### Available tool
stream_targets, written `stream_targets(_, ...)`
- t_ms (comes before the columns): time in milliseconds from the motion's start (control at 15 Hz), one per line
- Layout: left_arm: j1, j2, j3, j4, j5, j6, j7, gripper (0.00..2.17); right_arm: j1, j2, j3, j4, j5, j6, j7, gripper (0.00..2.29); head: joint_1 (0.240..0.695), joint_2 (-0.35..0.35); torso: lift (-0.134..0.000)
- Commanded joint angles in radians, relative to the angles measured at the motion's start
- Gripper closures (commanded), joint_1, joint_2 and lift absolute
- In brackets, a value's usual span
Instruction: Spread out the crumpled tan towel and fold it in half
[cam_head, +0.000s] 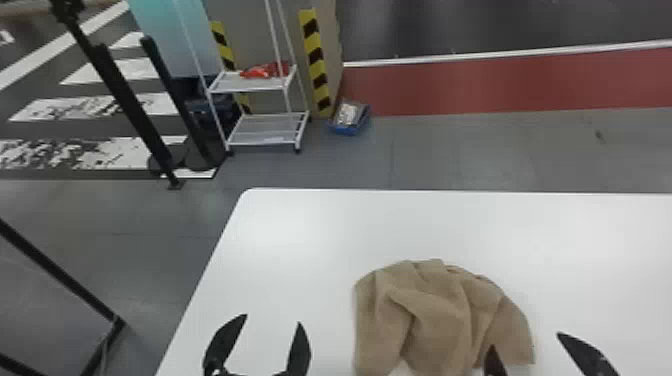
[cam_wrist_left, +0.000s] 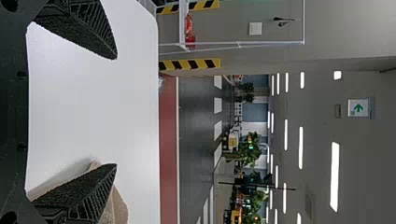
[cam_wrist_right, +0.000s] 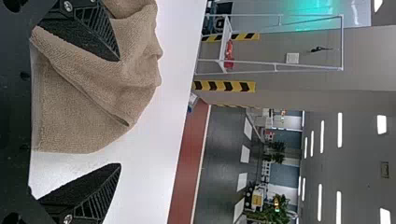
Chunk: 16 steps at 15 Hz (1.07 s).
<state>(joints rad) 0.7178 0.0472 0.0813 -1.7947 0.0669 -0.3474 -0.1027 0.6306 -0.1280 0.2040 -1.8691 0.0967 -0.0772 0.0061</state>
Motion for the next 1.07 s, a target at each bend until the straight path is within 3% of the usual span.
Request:
stream_targets(0,0.000,-0.001,0.000,0.000,-0.001,0.000,0.000,0.05,0.000,-0.001,0.000,0.001,0.000,0.000,0.000,0.08,0.695,0.223,0.000)
stream_targets(1000,-0.012,-0.001,0.000,0.008,-0.001,0.003,-0.002,0.05,-0.014,-0.001,-0.005,0.014,0.001,0.009,0.002,0.08,0.695,0.221,0.000)
